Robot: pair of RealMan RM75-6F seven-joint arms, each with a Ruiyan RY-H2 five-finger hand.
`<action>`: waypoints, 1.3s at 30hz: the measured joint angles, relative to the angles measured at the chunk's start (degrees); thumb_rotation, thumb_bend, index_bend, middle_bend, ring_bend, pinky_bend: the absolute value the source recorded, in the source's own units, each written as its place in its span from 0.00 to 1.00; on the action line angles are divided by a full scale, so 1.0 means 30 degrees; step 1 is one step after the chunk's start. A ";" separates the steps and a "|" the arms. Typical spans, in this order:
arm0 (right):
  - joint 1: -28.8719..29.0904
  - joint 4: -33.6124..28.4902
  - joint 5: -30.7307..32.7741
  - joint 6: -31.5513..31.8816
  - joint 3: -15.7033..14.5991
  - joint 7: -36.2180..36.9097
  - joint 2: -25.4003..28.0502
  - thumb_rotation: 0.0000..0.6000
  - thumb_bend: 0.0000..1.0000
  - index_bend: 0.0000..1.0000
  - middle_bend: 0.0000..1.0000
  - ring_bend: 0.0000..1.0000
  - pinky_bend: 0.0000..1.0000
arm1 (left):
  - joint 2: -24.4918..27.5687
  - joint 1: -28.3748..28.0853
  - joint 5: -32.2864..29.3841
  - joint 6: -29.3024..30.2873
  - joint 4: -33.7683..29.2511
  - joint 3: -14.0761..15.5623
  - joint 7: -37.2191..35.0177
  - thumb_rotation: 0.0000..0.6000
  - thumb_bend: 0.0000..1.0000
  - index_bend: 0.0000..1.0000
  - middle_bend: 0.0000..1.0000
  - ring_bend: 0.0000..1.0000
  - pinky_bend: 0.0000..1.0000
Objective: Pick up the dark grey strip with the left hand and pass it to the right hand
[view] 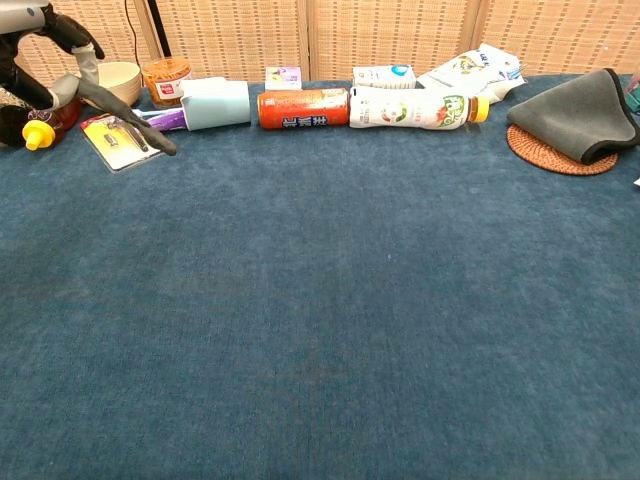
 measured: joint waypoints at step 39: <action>0.4184 -0.2406 0.2406 -0.4517 0.1567 0.2207 -0.0985 1.00 0.31 0.38 0.19 0.14 0.04 | -0.1218 -0.5947 -0.5918 0.1130 -0.2751 -0.2259 0.2478 1.00 0.60 0.72 0.20 0.15 0.05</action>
